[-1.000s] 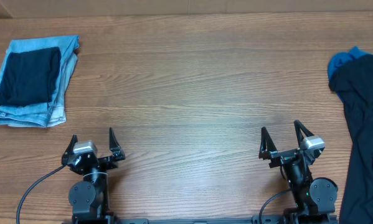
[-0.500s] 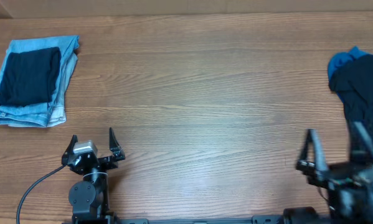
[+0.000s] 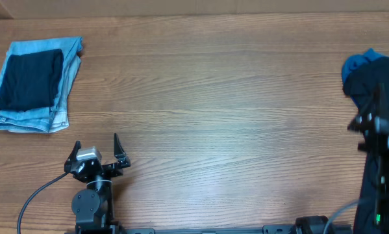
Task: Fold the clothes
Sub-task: 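Reach the right gripper to the black t-shirt at the right edge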
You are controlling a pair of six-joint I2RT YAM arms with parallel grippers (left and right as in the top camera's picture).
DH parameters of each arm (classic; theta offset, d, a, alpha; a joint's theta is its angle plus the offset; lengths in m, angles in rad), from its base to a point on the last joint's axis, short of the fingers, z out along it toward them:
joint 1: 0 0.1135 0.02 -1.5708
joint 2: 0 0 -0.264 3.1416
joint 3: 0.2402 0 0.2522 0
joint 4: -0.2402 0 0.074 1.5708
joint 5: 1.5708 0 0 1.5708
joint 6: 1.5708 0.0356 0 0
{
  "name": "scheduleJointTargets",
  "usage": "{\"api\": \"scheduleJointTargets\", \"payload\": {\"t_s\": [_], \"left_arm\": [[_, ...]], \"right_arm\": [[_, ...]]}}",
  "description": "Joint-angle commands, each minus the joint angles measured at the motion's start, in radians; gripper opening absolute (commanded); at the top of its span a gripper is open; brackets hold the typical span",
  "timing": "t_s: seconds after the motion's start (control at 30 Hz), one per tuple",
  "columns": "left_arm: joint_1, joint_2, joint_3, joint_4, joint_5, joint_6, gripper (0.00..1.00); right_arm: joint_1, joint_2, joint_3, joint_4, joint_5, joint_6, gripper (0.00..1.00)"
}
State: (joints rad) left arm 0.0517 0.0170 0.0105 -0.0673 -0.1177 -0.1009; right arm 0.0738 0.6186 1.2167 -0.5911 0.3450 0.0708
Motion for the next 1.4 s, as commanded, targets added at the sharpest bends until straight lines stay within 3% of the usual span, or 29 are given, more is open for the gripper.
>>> {"api": "scheduleJointTargets", "payload": {"t_s": [0.0, 0.2, 0.4, 0.63, 0.83, 0.9, 1.07, 1.1, 1.23, 1.37], "left_arm": [[-0.008, -0.011, -0.005, 0.004, -0.020, 0.011, 1.00], [-0.008, -0.011, -0.005, 0.004, -0.020, 0.011, 1.00], [-0.008, -0.011, -0.005, 0.004, -0.020, 0.011, 1.00], [-0.008, -0.011, -0.005, 0.004, -0.020, 0.011, 1.00], [-0.008, -0.011, -0.005, 0.004, -0.020, 0.011, 1.00], [-0.008, -0.011, -0.005, 0.004, -0.020, 0.011, 1.00], [-0.008, -0.011, -0.005, 0.004, -0.020, 0.011, 1.00], [-0.008, -0.011, -0.005, 0.004, -0.020, 0.011, 1.00], [-0.008, -0.011, -0.005, 0.004, -0.020, 0.011, 1.00], [-0.008, -0.011, -0.005, 0.004, -0.020, 0.011, 1.00]], "right_arm": [[0.003, 0.169, 0.174, -0.071, 0.139, -0.046, 1.00], [-0.067, 0.512, 0.460, -0.264, 0.179, -0.083, 1.00], [-0.294, 0.849, 0.683, -0.385, 0.105, -0.077, 1.00], [-0.504, 1.100, 0.702, -0.375, -0.239, -0.071, 1.00], [-0.518, 1.231, 0.701, -0.379, -0.462, -0.071, 1.00], [-0.518, 1.263, 0.700, -0.372, -0.459, -0.065, 1.00], [-0.520, 1.398, 0.700, -0.329, -0.369, 0.148, 1.00], [-0.520, 1.429, 0.700, -0.321, -0.369, 0.148, 0.99], [-0.520, 1.528, 0.700, -0.318, -0.350, 0.151, 0.63], [-0.521, 1.593, 0.700, -0.318, -0.243, 0.221, 0.61]]}}
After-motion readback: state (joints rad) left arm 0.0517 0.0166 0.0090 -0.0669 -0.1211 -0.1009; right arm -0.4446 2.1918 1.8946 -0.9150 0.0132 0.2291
